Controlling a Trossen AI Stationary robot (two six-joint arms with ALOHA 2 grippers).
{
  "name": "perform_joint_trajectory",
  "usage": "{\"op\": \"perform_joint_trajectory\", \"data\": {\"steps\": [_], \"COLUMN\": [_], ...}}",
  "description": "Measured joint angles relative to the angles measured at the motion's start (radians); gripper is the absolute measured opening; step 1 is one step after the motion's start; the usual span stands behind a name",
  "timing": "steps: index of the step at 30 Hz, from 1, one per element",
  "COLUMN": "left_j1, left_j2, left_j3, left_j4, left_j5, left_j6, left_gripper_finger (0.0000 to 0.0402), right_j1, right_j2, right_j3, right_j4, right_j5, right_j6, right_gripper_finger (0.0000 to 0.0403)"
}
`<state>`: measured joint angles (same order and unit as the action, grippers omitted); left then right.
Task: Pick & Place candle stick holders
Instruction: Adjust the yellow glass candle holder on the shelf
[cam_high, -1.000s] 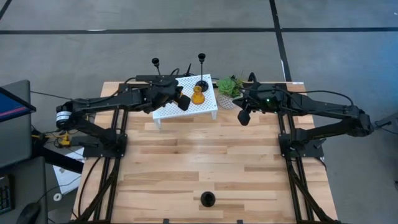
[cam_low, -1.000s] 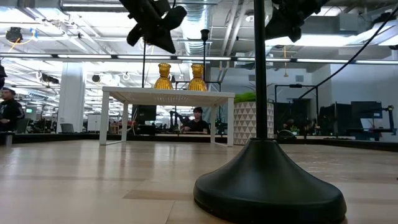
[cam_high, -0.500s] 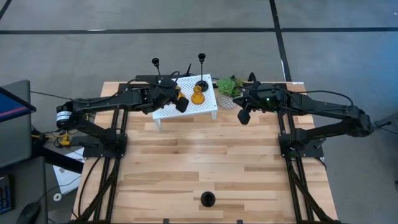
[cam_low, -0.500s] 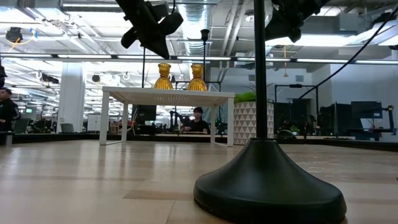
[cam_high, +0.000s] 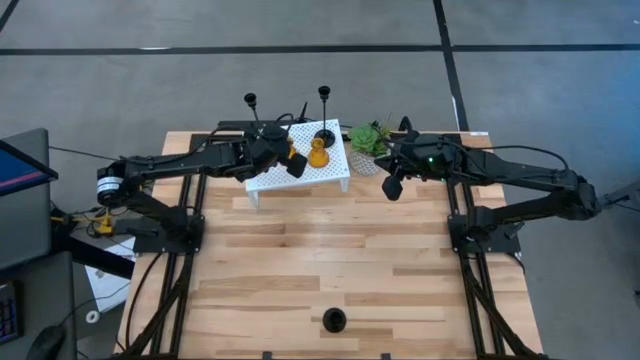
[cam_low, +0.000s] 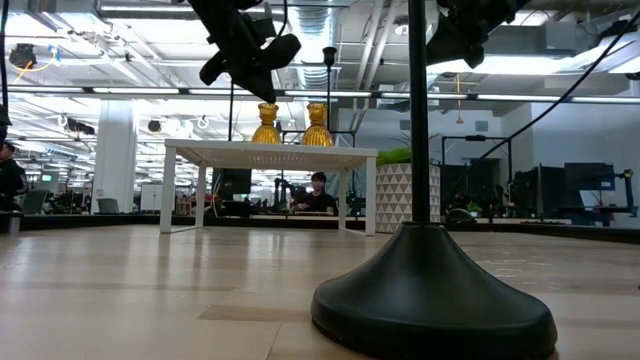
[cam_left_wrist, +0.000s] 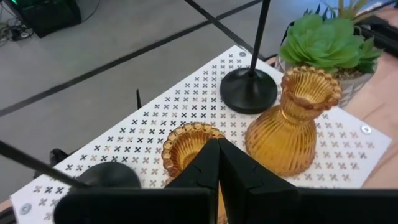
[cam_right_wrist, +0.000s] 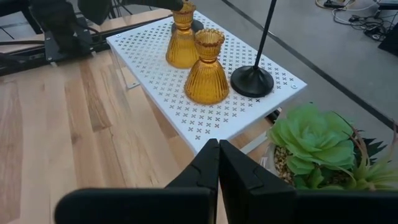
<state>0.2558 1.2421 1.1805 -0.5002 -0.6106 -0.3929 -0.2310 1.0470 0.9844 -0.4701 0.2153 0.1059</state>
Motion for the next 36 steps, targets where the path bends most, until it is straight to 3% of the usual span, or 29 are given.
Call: {"op": "perform_joint_trajectory", "data": {"steps": [14,36], "left_j1": [-0.046,-0.055], "left_j2": [-0.057,-0.061], "left_j3": [-0.003,-0.003], "left_j4": [-0.067,-0.151], "left_j5": [0.022,-0.03], "left_j6": [-0.049,-0.088], "left_gripper_finger": [0.0003,0.0003], "right_j1": [-0.001,0.0], "right_j2": [0.0,0.0], "right_j3": [0.0,0.0], "right_j4": [0.0,0.004], "right_j5": [0.0,0.003], "right_j6": [-0.024,-0.027], "right_gripper_finger": [0.0,0.0]}}
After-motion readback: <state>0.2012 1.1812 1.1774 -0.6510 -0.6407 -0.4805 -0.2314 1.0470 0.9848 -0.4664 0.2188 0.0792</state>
